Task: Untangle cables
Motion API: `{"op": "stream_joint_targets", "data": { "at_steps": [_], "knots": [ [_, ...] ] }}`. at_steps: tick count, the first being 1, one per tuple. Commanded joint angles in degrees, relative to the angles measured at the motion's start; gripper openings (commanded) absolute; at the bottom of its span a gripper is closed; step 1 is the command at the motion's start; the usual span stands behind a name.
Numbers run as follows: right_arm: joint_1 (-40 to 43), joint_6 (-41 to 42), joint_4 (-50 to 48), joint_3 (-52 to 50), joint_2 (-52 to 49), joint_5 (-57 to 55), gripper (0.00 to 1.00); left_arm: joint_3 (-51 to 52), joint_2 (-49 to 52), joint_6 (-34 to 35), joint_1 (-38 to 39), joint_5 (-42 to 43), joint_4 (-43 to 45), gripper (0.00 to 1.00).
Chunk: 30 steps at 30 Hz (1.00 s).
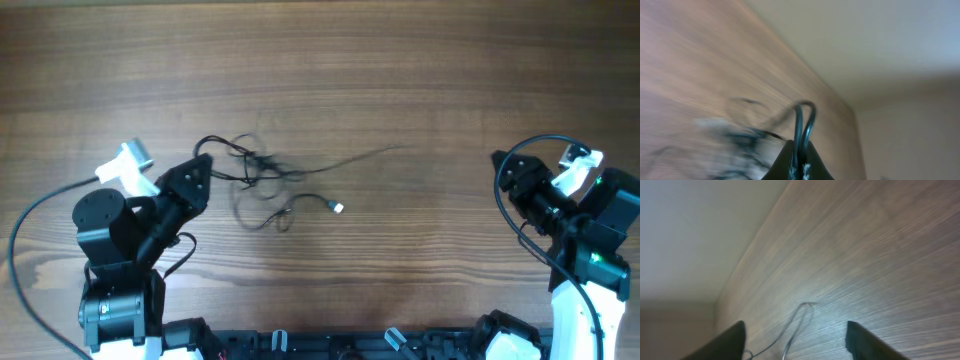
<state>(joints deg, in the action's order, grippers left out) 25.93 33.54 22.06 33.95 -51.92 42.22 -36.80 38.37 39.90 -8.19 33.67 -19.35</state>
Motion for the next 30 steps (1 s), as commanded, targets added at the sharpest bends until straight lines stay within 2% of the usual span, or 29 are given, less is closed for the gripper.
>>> {"op": "stream_joint_targets", "data": {
  "at_steps": [1, 3, 9, 10, 11, 12, 14, 16, 17, 19, 21, 23, 26, 28, 29, 30],
  "knots": [
    [-1.0, -10.2, -0.6, 0.2, -1.6, 17.6, 0.93, 0.0, 2.6, -8.1, 2.8, 20.6, 3.7, 0.04],
    [-4.0, -15.6, -0.4, 0.2, -2.1, 22.9, 0.93, 0.0, 4.4, -8.2, 5.9, 21.6, 5.8, 0.04],
    [-14.8, -16.4, -1.6, 0.2, -2.8, 19.6, 0.93, 0.0, 10.3, -8.2, 16.4, 21.0, 16.9, 0.06],
    [-16.9, -15.8, -1.7, 0.2, -2.9, 16.9, 0.93, 0.0, 11.8, -8.2, 17.9, 17.2, 16.4, 0.28],
    [-18.3, -14.4, -1.7, 0.2, -3.1, 14.5, 0.93, 0.0, 13.5, -8.1, 19.0, 11.0, 14.0, 0.56],
    [-19.4, -13.3, -1.7, 0.2, -3.1, 12.9, 0.93, 0.0, 15.3, -7.1, 19.8, 3.4, 10.0, 1.00],
    [-20.6, -12.1, -1.7, 0.2, -3.1, 11.4, 0.94, 0.0, 18.4, -1.0, 20.1, -8.2, 3.1, 1.00],
    [-21.2, -12.1, -1.7, 0.2, -3.2, 11.0, 0.94, 0.0, 22.9, 12.0, 20.0, -20.7, -6.4, 1.00],
    [-21.3, -12.1, -1.7, 0.2, -3.3, 11.0, 0.94, 0.0, 25.5, 17.7, 20.0, -24.2, -10.3, 1.00],
    [-21.3, -11.8, -1.6, 0.2, -3.9, 9.8, 0.95, 0.0, 28.9, 19.1, 19.9, -23.6, -11.5, 1.00],
    [-21.3, -10.1, -1.7, 0.2, -5.0, 8.7, 0.95, 0.0, 31.6, 18.5, 19.9, -17.7, -10.1, 1.00],
    [-21.3, -9.4, -1.7, 0.2, -6.5, 8.5, 0.95, 0.0, 31.9, 12.6, 20.0, -9.6, -5.5, 1.00],
    [-21.3, -9.3, -1.7, 0.2, -9.5, 8.5, 0.95, 0.0, 31.4, 9.4, 20.4, -0.4, 2.6, 0.84],
    [-21.3, -9.4, -1.6, 0.2, -11.7, 8.6, 0.95, 0.0, 31.4, 12.2, 21.9, -0.2, 4.0, 0.76],
    [-21.3, -9.3, -1.6, 0.2, -12.8, 8.6, 0.95, 0.0, 31.4, 16.0, 23.3, -0.7, 3.5, 0.77],
    [-21.3, -9.2, -1.6, 0.2, -13.7, 8.6, 0.95, 0.0, 31.4, 19.3, 24.4, -1.0, 2.6, 0.83]
  ]
}}
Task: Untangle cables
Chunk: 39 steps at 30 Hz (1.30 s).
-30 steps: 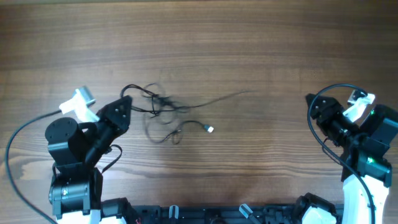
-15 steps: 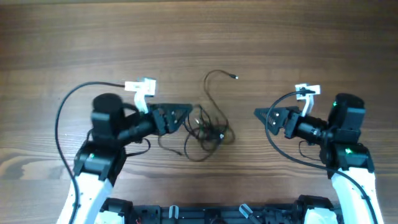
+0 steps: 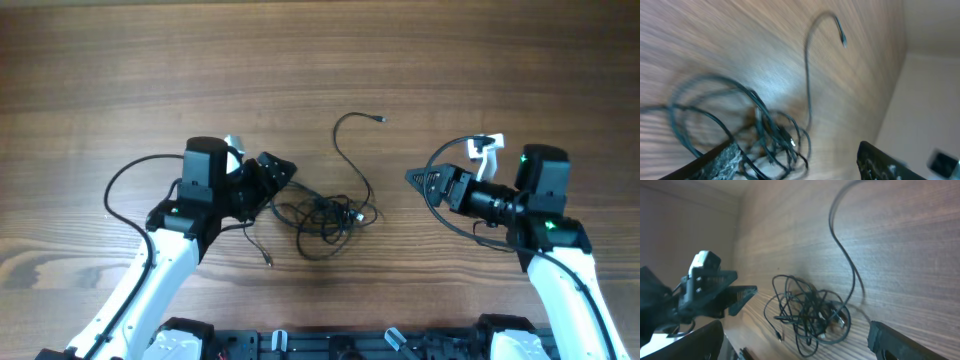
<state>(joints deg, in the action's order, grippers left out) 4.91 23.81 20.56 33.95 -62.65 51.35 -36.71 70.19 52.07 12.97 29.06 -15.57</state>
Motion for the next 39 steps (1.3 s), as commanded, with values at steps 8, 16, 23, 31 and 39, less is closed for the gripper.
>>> {"op": "stream_joint_targets", "data": {
  "at_steps": [8, 16, 23, 31, 39],
  "knots": [
    [-0.2, 1.9, -0.1, 0.2, -6.4, -0.5, 0.95, 0.0, 0.1, 38.9, 16.4, -10.9, -2.0, 0.38],
    [-0.2, 1.9, 0.1, 0.2, -6.4, -0.5, 0.95, 0.0, 6.3, 56.5, 23.2, -19.2, 3.0, 0.37],
    [-0.2, 1.7, 1.2, 0.2, -6.4, -0.4, 0.95, 0.0, 12.0, 56.4, 23.9, -21.2, 11.2, 0.21],
    [-0.2, -0.6, 3.3, 0.1, -6.4, -0.4, 0.90, 0.0, 8.6, 24.7, 20.6, -16.2, 28.1, 0.04],
    [-1.2, 0.4, 2.8, 0.1, -6.4, 3.9, 0.84, 0.0, -5.1, 7.3, 12.5, 6.3, 43.1, 0.04]
  ]
}}
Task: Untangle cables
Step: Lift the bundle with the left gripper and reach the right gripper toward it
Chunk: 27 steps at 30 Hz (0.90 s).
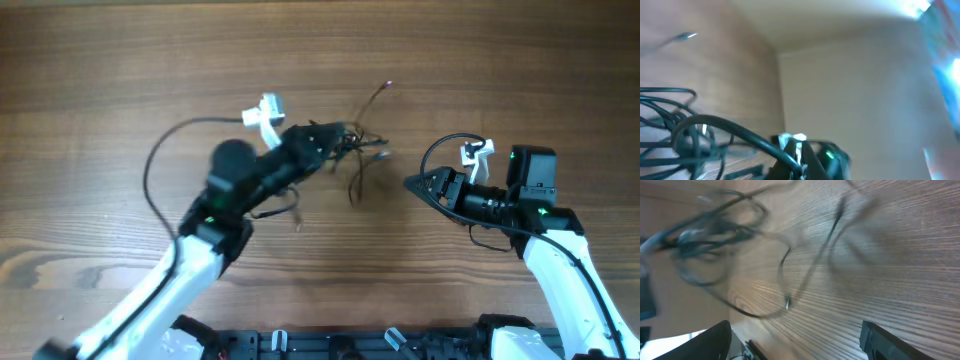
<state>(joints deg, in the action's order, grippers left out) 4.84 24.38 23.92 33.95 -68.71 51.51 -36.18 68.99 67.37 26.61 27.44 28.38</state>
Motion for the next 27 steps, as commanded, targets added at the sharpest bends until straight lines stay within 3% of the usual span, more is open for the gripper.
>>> {"op": "stream_joint_targets", "data": {
  "at_steps": [1, 5, 8, 12, 14, 17, 20, 23, 24, 27],
  "knots": [
    [-1.9, 0.1, -0.8, 0.1, -0.3, 4.0, 0.84, -0.6, -5.1, -8.7, -1.1, 7.9, -1.1, 0.04],
    [-6.4, 7.1, -3.6, 0.1, -0.3, 4.6, 0.81, -0.6, -7.3, -8.7, -1.1, 8.0, -1.2, 0.04],
    [-10.4, 9.7, -12.0, 0.1, -0.3, 8.0, 0.73, -0.6, -7.3, -10.6, -1.1, 8.2, -3.5, 0.04],
    [-12.3, 14.2, -19.4, 0.1, -0.3, 8.6, 0.71, -0.6, -7.3, -12.9, -1.8, 8.3, -6.4, 0.04],
    [-12.3, 10.6, -20.8, 0.1, -0.3, 11.1, 0.71, -0.6, -7.3, -10.5, -2.8, 7.6, -6.4, 0.04],
    [-12.3, -1.2, -24.1, 0.1, -0.3, 21.7, 0.71, -0.6, -7.3, -3.5, -4.9, 6.6, -6.4, 0.04],
    [-12.5, -1.3, -29.2, 0.1, -0.3, 27.4, 0.71, -0.6, -7.3, -2.8, -5.0, 6.6, -6.4, 0.04],
    [-13.9, -4.6, -33.1, 0.1, -0.3, 27.8, 0.73, -0.6, -7.3, 0.7, -5.0, 6.6, -6.4, 0.04],
    [-14.8, -5.7, -35.1, 0.1, -0.3, 26.4, 0.79, -0.6, -7.3, 1.5, -5.0, 6.6, -6.4, 0.04],
    [-17.6, -8.0, -40.9, 0.1, -0.3, 20.3, 0.77, -0.6, -7.3, 2.2, -5.0, 7.1, -6.4, 0.04]
  ]
}}
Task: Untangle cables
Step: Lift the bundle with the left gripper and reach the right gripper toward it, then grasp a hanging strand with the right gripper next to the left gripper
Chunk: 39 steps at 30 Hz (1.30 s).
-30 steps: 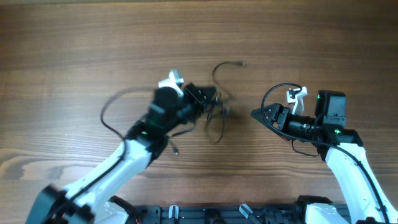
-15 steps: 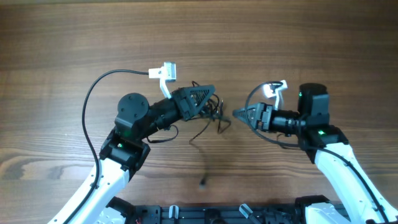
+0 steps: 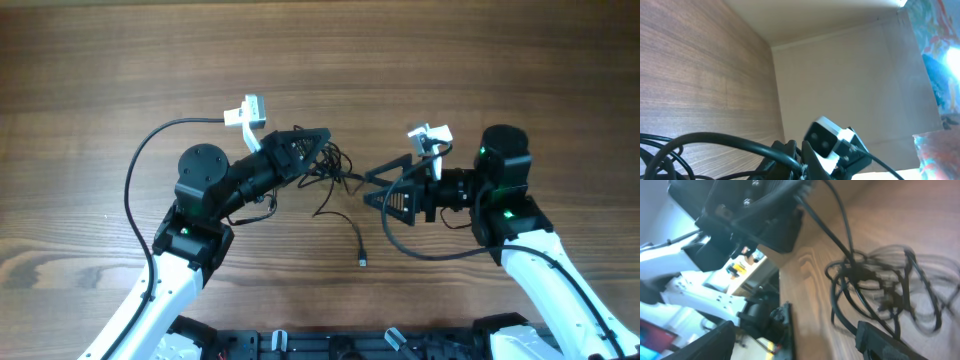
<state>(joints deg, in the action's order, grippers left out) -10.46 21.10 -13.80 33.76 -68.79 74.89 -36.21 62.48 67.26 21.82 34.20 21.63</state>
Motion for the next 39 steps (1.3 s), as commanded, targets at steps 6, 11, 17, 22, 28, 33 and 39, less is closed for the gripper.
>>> {"op": "stream_joint_targets", "data": {
  "at_steps": [6, 11, 17, 22, 28, 33, 39],
  "knots": [
    [-7.5, -6.1, -2.6, 0.3, -0.3, -3.1, 0.52, -0.5, -0.8, 5.7, -0.2, 1.6, 0.4, 0.04],
    [-8.0, -6.3, 6.5, 0.3, -0.3, -11.1, 0.56, -0.5, -0.8, 10.1, -0.2, 1.9, 0.4, 0.04],
    [-6.3, -7.1, -1.4, 0.3, 0.7, -8.8, 0.81, -0.5, -0.8, 8.7, -1.1, 2.5, 0.4, 0.04],
    [-1.7, -6.0, -10.0, 0.3, 3.2, -4.1, 0.62, -0.5, -0.8, 3.2, -3.4, 8.3, 0.4, 0.04],
    [-4.9, -6.1, -10.0, 0.3, -0.1, -6.5, 0.62, -0.5, -0.8, 3.7, -4.7, 10.1, 0.4, 0.04],
    [-10.6, -5.9, -9.1, 0.3, -5.4, -13.0, 0.58, -0.5, -0.8, 7.1, -4.7, 10.3, 0.4, 0.04],
    [-12.4, 0.3, -8.3, 0.3, -8.3, -10.4, 0.14, -0.5, -0.8, 7.1, -5.8, 10.8, 0.4, 0.04]
  ]
}}
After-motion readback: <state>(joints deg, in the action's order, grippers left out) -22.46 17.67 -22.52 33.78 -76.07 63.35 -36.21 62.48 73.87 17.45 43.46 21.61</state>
